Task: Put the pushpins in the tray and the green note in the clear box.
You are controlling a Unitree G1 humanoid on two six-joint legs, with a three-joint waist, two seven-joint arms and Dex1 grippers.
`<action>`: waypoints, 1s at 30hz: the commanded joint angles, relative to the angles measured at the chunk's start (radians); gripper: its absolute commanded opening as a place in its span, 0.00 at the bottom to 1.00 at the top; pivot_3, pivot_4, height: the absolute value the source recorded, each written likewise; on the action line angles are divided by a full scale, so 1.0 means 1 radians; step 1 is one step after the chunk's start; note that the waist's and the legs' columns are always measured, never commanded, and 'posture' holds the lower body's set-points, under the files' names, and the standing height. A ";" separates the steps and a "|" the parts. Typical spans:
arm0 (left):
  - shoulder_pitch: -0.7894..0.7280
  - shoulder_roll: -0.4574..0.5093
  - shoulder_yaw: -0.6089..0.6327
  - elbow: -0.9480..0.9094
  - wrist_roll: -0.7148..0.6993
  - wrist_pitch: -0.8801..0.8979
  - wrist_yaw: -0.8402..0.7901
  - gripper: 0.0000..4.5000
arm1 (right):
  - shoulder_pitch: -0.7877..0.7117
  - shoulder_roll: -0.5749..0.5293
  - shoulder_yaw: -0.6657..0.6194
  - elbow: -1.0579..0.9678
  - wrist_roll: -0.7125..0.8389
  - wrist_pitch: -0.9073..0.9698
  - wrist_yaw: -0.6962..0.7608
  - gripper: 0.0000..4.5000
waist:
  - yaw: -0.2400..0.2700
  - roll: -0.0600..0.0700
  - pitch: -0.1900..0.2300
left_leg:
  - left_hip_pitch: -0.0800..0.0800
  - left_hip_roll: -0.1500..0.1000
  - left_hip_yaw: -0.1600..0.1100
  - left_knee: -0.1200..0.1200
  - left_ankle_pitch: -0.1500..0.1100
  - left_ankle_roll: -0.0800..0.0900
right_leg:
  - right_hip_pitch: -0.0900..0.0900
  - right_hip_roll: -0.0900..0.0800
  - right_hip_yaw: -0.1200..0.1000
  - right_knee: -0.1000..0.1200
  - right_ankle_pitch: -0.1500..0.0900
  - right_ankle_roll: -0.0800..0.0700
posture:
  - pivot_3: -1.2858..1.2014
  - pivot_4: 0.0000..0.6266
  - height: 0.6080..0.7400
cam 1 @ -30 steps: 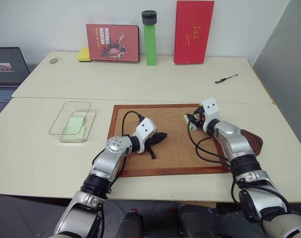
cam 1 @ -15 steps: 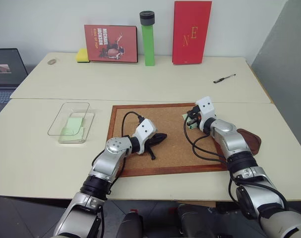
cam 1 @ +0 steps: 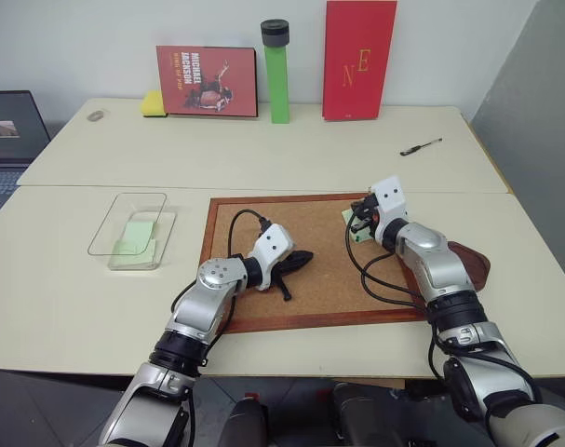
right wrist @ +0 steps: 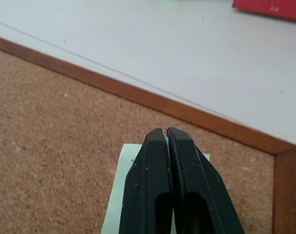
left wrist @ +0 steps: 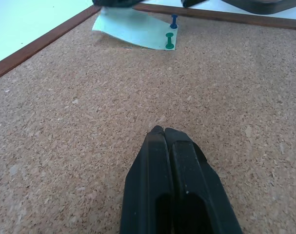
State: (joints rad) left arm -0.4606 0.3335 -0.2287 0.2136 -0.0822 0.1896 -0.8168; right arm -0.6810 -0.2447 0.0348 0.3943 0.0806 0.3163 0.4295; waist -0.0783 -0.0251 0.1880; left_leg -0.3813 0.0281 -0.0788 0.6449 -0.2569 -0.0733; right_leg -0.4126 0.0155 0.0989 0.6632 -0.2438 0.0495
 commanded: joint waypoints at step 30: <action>0.034 0.010 -0.025 0.004 0.021 0.001 -0.021 0.00 | 0.650 -0.355 -0.332 -0.824 -0.005 0.364 -0.071 0.00 | 0.009 0.004 -0.002 | 0.001 0.000 0.001 -0.001 0.000 0.000 | 0.001 0.000 0.001 -0.003 -0.001 0.000 | 0.52 0.24 1.00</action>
State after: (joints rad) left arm -0.4421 0.3374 -0.2314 0.2013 -0.0724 0.1837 -0.8199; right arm -0.0404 -0.5899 -0.2726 -0.3783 0.0790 0.6820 0.3631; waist -0.0696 -0.0215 0.1859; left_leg -0.3802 0.0283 -0.0778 0.6441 -0.2571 -0.0730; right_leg -0.4113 0.0157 0.1001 0.6600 -0.2444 0.0500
